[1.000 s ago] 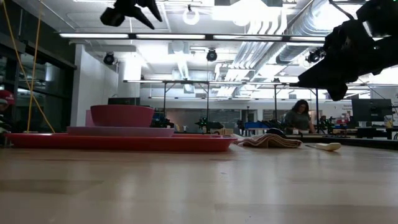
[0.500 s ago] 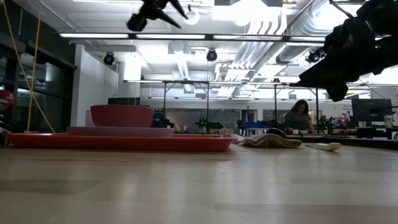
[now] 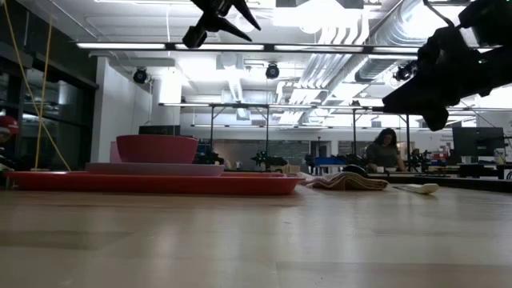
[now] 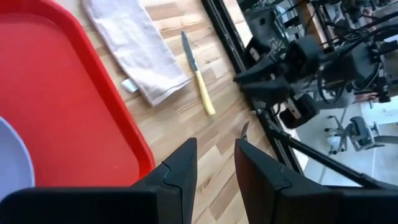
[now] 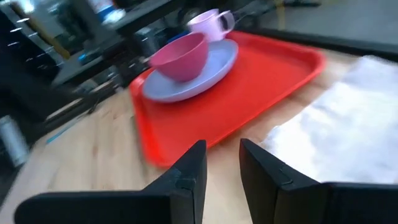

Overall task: Set up tray
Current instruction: Put the white table napkin on the red serving tray to the right of the purple plate

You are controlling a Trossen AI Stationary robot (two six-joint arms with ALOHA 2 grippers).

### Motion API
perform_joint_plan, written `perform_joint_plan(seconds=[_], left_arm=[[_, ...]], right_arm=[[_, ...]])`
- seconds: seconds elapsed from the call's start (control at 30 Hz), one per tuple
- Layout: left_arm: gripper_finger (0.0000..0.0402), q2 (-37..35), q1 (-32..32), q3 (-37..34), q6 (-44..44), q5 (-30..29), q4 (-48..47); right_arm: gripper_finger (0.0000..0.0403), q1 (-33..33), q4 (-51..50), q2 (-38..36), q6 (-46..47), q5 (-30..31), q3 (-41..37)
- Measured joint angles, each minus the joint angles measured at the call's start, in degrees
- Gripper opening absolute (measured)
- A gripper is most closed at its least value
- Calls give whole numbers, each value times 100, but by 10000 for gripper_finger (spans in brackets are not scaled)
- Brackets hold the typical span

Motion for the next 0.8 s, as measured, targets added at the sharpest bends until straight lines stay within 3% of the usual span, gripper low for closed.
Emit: perform_joint_plan(seconds=[0.43, 0.8], left_arm=[[138, -63, 0, 0, 206, 4, -910], [138, -63, 1, 2, 274, 222, -281]], right_arm=[[73, -29, 743, 391, -785, 617, 250], [73, -265, 249, 2322, -1614, -111, 1303]])
